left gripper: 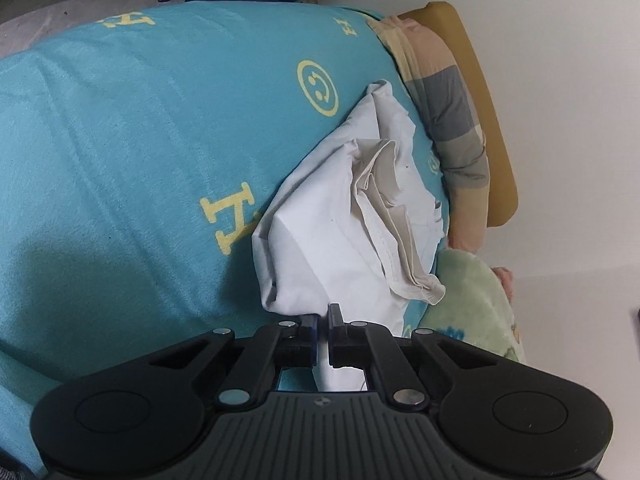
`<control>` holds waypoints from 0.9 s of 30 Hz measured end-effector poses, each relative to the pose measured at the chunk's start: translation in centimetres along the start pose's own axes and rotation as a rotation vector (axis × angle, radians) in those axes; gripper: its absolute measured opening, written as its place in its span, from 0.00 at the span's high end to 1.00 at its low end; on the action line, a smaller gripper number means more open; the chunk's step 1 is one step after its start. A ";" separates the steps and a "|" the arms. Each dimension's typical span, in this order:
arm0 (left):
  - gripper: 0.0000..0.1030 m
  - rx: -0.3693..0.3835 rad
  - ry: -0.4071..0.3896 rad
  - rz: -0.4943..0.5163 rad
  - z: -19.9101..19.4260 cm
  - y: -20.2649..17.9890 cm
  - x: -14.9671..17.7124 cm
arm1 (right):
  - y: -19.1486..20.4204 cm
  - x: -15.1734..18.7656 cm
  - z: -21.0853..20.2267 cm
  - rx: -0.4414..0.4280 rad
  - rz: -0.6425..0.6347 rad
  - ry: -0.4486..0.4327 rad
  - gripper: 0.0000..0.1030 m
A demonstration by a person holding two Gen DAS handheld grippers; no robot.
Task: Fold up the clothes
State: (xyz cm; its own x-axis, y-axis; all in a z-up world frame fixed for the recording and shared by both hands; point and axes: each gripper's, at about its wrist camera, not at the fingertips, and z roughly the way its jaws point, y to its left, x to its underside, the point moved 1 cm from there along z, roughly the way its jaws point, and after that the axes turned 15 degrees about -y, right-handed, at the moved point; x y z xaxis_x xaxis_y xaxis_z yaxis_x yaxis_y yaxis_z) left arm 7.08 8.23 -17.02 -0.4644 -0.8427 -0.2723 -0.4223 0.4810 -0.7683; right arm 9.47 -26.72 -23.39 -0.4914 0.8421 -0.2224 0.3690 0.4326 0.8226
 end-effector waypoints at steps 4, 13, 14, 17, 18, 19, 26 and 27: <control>0.96 -0.021 0.005 -0.016 0.6 0.2 -0.3 | -0.7 -0.4 0.1 -0.012 0.080 -0.011 0.67; 0.96 0.069 -0.048 0.034 -1.2 -2.1 -0.9 | 2.2 -1.4 -2.4 -0.065 -0.069 -0.160 0.91; 0.96 0.085 -0.058 0.047 -1.8 -2.5 -0.9 | 2.5 -1.5 -2.6 -0.071 -0.086 -0.177 0.91; 0.96 0.130 -0.086 0.086 -3.7 -3.6 -1.0 | 3.5 -1.7 -4.3 -0.120 -0.123 -0.211 0.92; 0.97 0.143 -0.096 0.099 -4.4 -3.9 -1.0 | 3.8 -1.7 -5.0 -0.138 -0.135 -0.222 0.92; 0.97 0.156 -0.107 0.110 -5.3 -4.1 -0.9 | 4.1 -1.8 -5.6 -0.155 -0.147 -0.233 0.92; 0.97 0.226 -0.161 0.149 -11.7 -3.9 1.3 | 4.8 0.7 -11.4 -0.238 -0.217 -0.302 0.92; 0.97 0.239 -0.162 0.146 -12.7 -3.7 1.6 | 4.6 1.2 -12.4 -0.245 -0.219 -0.306 0.92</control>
State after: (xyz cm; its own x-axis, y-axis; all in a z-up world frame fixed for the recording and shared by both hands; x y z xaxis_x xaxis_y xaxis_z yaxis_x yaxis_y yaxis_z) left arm -1.96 8.12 -7.24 -0.3685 -0.8057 -0.4637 -0.1568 0.5456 -0.8233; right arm 0.81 -27.74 -13.42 -0.2672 0.8117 -0.5193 0.0662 0.5531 0.8305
